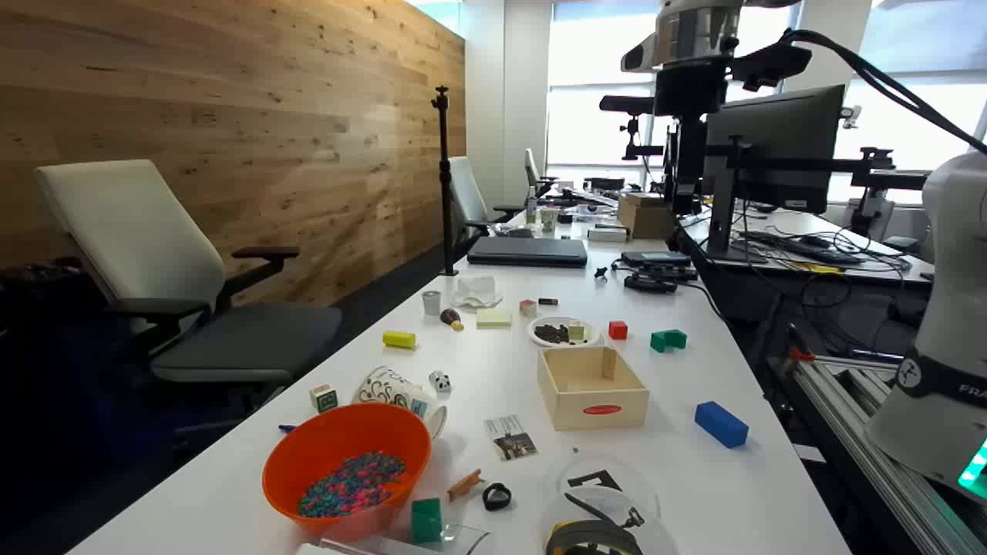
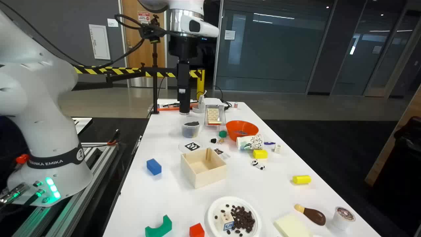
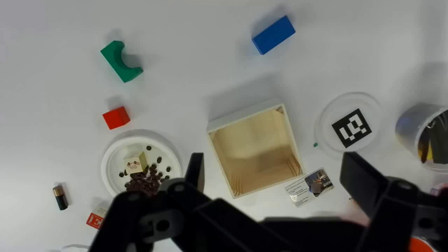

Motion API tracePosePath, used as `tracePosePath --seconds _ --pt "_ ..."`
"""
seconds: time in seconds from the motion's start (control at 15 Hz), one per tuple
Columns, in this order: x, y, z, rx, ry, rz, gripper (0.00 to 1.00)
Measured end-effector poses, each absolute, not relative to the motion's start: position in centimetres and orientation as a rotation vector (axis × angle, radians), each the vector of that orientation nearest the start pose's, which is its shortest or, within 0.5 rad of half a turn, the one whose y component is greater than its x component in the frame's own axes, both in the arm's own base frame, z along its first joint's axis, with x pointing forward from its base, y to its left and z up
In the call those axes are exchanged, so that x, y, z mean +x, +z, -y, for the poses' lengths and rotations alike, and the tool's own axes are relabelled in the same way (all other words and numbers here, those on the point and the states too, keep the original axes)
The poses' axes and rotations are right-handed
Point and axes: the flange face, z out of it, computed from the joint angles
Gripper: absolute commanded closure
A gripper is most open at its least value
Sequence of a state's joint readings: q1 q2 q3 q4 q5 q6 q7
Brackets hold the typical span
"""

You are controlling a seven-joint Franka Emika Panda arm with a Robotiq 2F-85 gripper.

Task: Put the brown object and panda in the white container on the left then close the container.

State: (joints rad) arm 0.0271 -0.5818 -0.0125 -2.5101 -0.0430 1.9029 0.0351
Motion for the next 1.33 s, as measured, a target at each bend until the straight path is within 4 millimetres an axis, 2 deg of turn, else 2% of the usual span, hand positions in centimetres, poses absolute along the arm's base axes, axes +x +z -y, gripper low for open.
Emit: tracePosePath --seconds 0.87,1.13,1.33 --pt "36.9 47.5 -0.3 -3.179 0.044 -0.002 0.00" --pt "37.1 47.0 -1.7 -3.198 0.059 0.049 0.00" --pt "37.8 47.1 -3.8 -3.217 0.034 0.123 0.00"
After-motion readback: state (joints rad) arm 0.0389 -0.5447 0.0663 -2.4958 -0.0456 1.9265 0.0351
